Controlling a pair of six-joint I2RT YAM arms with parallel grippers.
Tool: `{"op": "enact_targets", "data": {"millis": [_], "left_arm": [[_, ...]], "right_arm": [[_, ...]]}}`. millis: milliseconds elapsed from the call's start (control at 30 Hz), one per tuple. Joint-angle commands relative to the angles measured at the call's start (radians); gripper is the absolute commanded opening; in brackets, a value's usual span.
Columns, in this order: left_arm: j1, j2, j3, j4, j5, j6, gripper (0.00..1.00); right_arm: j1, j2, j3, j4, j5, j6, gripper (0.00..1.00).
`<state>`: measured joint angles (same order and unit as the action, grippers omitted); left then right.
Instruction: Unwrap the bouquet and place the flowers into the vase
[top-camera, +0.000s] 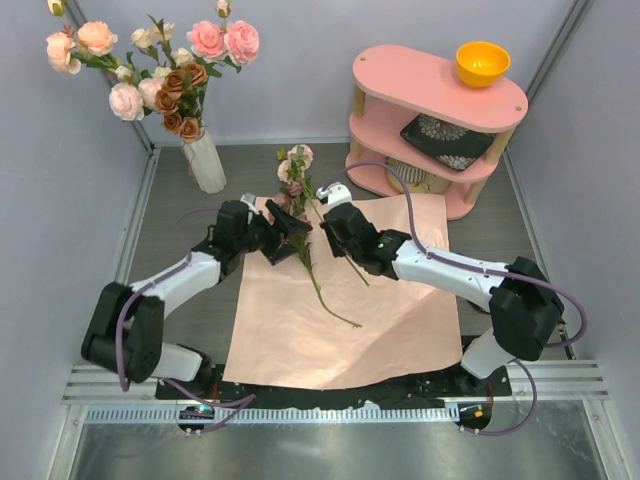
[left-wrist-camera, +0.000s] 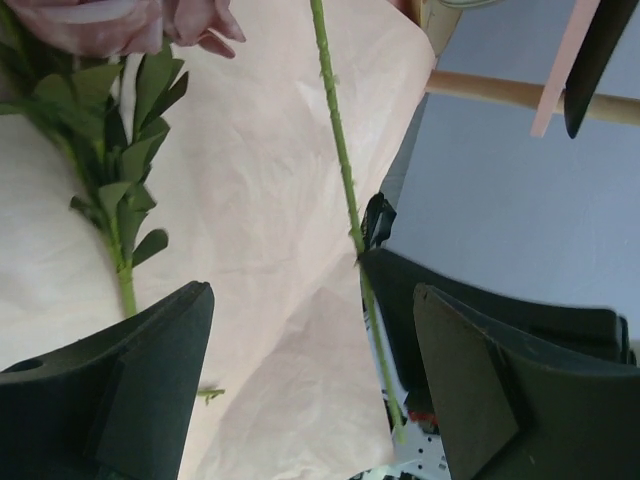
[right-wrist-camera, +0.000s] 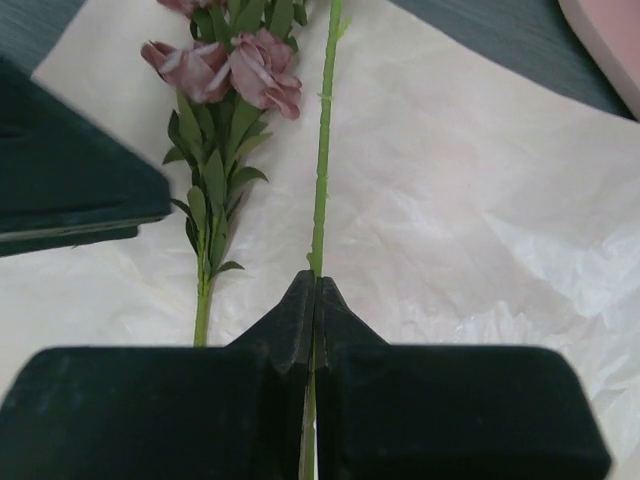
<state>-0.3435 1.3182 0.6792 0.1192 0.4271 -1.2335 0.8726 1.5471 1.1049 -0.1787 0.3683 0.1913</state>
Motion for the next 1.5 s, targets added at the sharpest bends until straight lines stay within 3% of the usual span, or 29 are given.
{"op": "enact_targets", "data": {"millis": [0, 233, 467, 733, 833, 867, 900, 933, 1033, 1067, 1133, 1333, 1467], "left_arm": [[-0.074, 0.185, 0.129, 0.189, -0.014, -0.119, 0.85], [-0.146, 0.341, 0.22, 0.183, -0.151, -0.153, 0.78], [-0.149, 0.476, 0.344, 0.14, -0.243, -0.113, 0.58], [-0.147, 0.573, 0.485, 0.059, -0.367, 0.001, 0.43], [-0.144, 0.585, 0.542, 0.031, -0.415, 0.104, 0.28], [-0.144, 0.585, 0.559, 0.025, -0.419, 0.135, 0.15], [-0.144, 0.572, 0.592, 0.01, -0.419, 0.173, 0.1], [-0.144, 0.56, 0.606, 0.011, -0.419, 0.208, 0.05], [-0.158, 0.46, 0.619, 0.051, -0.447, 0.365, 0.0], [-0.161, 0.432, 0.617, 0.056, -0.452, 0.414, 0.0], [-0.167, 0.344, 0.6, 0.054, -0.452, 0.52, 0.0], [-0.167, 0.129, 0.427, 0.103, -0.377, 0.58, 0.0], [-0.176, -0.051, 0.26, 0.258, -0.301, 0.595, 0.0]], "right_arm": [[-0.003, -0.013, -0.016, 0.015, -0.005, 0.037, 0.01], [-0.003, -0.074, -0.068, 0.008, -0.014, 0.039, 0.01], [-0.001, -0.1, -0.085, 0.012, -0.02, 0.04, 0.01], [-0.003, -0.14, -0.099, 0.004, -0.022, 0.037, 0.01], [-0.003, -0.157, -0.108, -0.005, -0.032, 0.04, 0.01], [-0.003, -0.163, -0.105, -0.024, -0.035, 0.04, 0.01], [-0.003, -0.166, -0.102, -0.033, -0.034, 0.045, 0.03], [-0.003, -0.176, -0.1, -0.042, -0.042, 0.046, 0.2], [-0.003, -0.211, -0.106, -0.057, -0.051, 0.051, 0.5], [-0.003, -0.235, -0.111, -0.054, -0.054, 0.056, 0.54], [-0.004, -0.257, -0.119, -0.054, -0.065, 0.059, 0.61], [-0.009, -0.327, -0.128, -0.045, -0.112, 0.068, 0.64], [-0.015, -0.344, -0.137, 0.025, -0.285, 0.057, 0.69]]}}
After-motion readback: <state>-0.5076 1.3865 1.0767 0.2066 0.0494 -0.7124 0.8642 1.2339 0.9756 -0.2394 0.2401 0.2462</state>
